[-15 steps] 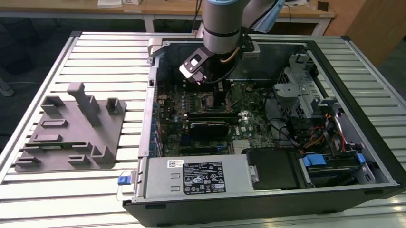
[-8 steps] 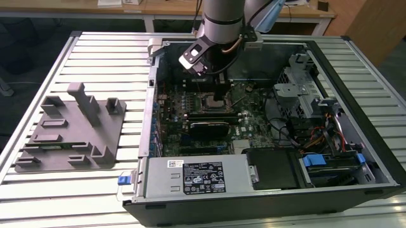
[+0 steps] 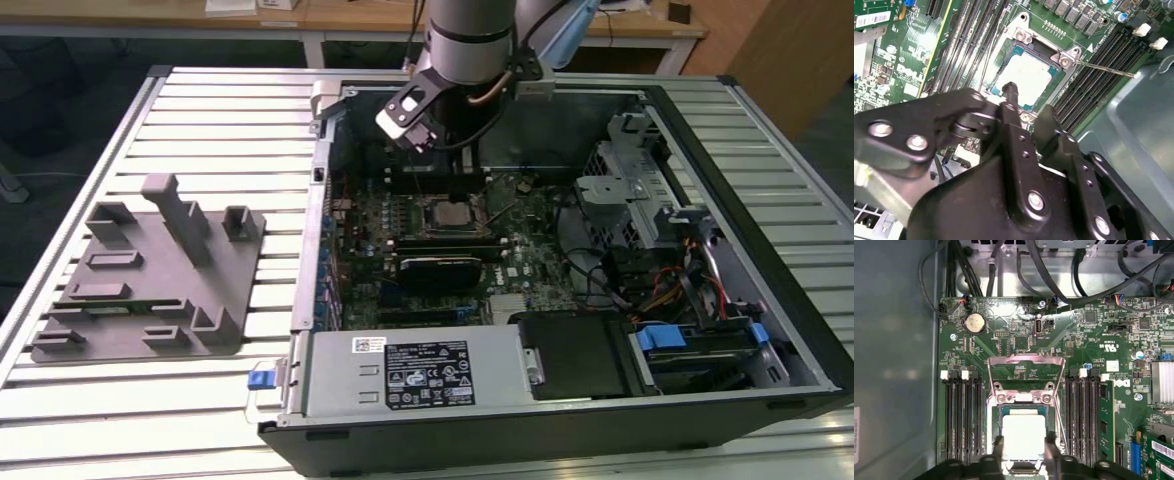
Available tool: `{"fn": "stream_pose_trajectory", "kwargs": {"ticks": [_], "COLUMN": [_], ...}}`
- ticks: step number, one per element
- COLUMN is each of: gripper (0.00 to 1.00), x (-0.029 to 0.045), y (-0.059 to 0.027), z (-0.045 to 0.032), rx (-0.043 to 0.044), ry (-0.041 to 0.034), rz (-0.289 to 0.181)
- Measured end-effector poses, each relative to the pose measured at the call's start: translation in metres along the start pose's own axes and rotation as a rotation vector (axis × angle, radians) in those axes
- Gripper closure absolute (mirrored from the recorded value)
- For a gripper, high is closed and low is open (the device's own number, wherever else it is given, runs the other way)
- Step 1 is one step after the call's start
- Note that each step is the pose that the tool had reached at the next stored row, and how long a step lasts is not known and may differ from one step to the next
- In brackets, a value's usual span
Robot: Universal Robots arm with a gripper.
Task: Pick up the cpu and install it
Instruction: 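Place the cpu into insertion slot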
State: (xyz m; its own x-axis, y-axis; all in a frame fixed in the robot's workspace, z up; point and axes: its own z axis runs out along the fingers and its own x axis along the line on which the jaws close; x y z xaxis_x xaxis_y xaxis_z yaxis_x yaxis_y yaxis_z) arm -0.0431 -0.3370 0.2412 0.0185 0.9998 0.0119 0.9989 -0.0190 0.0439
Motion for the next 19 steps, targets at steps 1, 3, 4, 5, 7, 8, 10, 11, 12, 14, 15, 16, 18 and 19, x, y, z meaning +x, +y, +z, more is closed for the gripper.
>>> {"fn": "stream_pose_trajectory", "kwargs": {"ticks": [1, 3, 4, 5, 7, 8, 10, 11, 12, 14, 15, 16, 18, 19], "gripper": [0.58, 0.70, 0.76, 0.76, 0.81, 0.87, 0.89, 0.89, 0.89, 0.89, 0.89, 0.89, 0.89, 0.89], "x": [0.0000, 0.0000, 0.0001, 0.0001, 0.0001, 0.0001, 0.0001, 0.0001, 0.0002, 0.0002, 0.0002, 0.0002, 0.0001, 0.0001], "y": [0.0000, 0.0001, 0.0002, 0.0002, 0.0003, 0.0004, 0.0005, 0.0005, 0.0006, 0.0006, 0.0006, 0.0006, 0.0006, 0.0006], "z": [-0.0010, -0.0030, -0.0041, -0.0051, -0.0071, -0.0082, -0.0102, -0.0112, -0.0122, -0.0138, -0.0133, -0.0129, -0.0129, -0.0129], "rx": [0.0000, -0.0001, -0.0001, -0.0001, 0.0000, 0.0000, -0.0001, -0.0001, -0.0001, -0.0002, -0.0004, -0.0003, 0.0000, 0.0000], "ry": [0.0000, 0.0001, 0.0001, 0.0001, 0.0000, 0.0001, 0.0001, 0.0001, 0.0001, 0.0003, 0.0006, 0.0004, 0.0000, 0.0000], "rz": [0.000, 0.000, 0.000, 0.000, 0.000, 0.000, 0.000, 0.000, 0.000, 0.000, 0.000, 0.000, 0.000, 0.000]}}
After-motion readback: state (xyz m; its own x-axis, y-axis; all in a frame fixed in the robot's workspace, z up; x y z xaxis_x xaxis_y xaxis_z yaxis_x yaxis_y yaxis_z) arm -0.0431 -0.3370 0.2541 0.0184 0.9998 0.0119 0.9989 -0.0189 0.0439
